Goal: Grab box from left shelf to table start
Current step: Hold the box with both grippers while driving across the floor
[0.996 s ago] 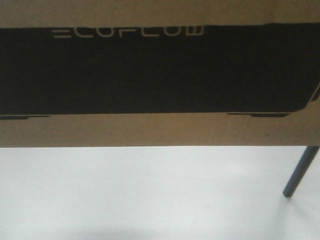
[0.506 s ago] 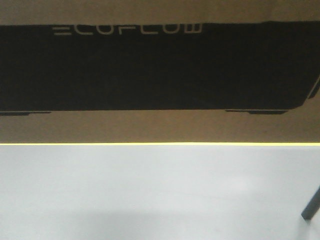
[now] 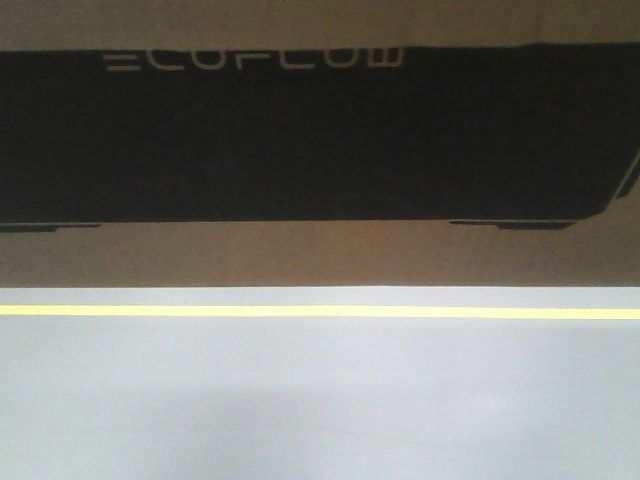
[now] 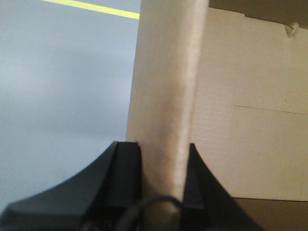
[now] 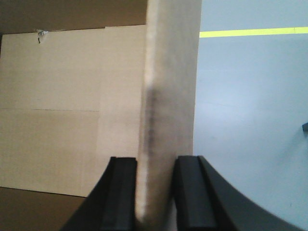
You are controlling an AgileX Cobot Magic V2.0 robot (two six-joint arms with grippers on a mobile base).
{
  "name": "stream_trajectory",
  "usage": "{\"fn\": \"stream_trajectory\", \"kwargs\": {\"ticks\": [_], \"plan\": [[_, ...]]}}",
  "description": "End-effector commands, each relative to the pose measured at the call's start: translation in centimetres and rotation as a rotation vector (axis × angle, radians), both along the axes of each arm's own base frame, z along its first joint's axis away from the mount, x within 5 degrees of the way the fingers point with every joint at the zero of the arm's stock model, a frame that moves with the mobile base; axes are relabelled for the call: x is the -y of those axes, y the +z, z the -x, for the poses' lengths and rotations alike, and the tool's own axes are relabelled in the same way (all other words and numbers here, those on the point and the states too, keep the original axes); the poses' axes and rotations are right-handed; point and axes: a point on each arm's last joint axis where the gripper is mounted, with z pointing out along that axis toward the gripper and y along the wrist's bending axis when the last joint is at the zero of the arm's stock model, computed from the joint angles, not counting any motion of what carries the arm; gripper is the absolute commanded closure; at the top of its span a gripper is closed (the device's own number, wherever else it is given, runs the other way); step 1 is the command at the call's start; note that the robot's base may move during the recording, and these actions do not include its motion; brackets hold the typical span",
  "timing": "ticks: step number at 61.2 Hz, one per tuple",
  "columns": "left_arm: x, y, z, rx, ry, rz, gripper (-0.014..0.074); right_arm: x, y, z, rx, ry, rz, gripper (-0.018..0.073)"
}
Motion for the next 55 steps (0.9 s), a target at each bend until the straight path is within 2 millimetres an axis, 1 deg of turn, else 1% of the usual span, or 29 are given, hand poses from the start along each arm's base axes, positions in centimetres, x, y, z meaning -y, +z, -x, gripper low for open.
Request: {"fn": "stream_trajectory", "kwargs": {"ticks": [1,55], "plan": [[-0.66,2.57,0.12,0.215,0.047,0.018,0.0682,1.03,1.51,-0.34,0.142,-0.082,0.085,0.0541],[-0.59,2.49,0.05,0.205,0.044,0.022,0.0682,1.03,1.50,-0.39,0.141,-0.082,0.086,0.0541]]}}
